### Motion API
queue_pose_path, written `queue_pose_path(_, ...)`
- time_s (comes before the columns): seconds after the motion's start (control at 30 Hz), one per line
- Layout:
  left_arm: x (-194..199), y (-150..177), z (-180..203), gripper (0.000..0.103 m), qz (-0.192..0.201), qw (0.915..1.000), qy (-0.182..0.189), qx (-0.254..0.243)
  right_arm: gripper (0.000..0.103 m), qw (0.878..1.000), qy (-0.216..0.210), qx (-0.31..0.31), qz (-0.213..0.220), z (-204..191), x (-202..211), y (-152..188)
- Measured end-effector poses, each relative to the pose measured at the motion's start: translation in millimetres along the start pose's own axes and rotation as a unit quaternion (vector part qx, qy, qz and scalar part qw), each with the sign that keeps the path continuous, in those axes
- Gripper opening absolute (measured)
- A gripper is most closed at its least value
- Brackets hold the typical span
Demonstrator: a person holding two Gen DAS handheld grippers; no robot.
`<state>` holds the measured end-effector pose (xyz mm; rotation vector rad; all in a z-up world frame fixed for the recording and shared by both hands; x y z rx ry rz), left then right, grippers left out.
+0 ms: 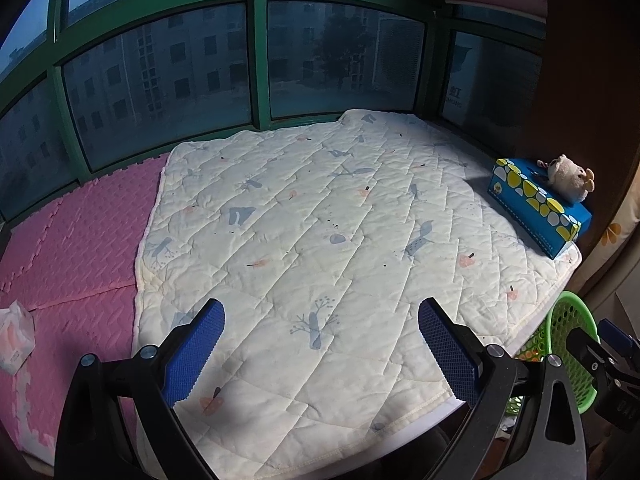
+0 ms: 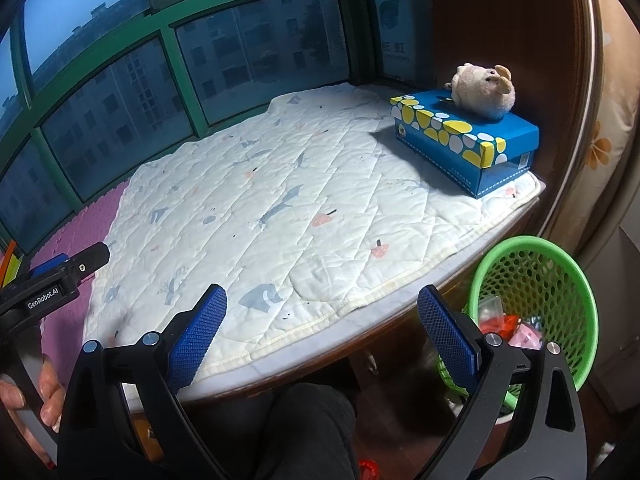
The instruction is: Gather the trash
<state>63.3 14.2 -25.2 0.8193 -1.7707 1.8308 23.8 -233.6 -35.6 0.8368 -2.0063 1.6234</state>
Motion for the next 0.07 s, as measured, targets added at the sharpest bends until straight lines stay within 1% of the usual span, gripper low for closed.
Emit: queue_pose_path(0.07,-0.3,0.4,-1.8,0.094,0.000,1.0000,-0.001,0.002,0.095,1.000,-0.001,0.001,0.000,-1.3,-0.5,0.5)
Point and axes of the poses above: each gripper's, at about its wrist camera, not at the fingertips, and x roughly against the way its jaws point, z to its right, y to its underside, the point moved 1 cm from there along -x, roughly the way its jaws point, and after that the axes turned 4 degrees about -y, right-handed, at the moved point
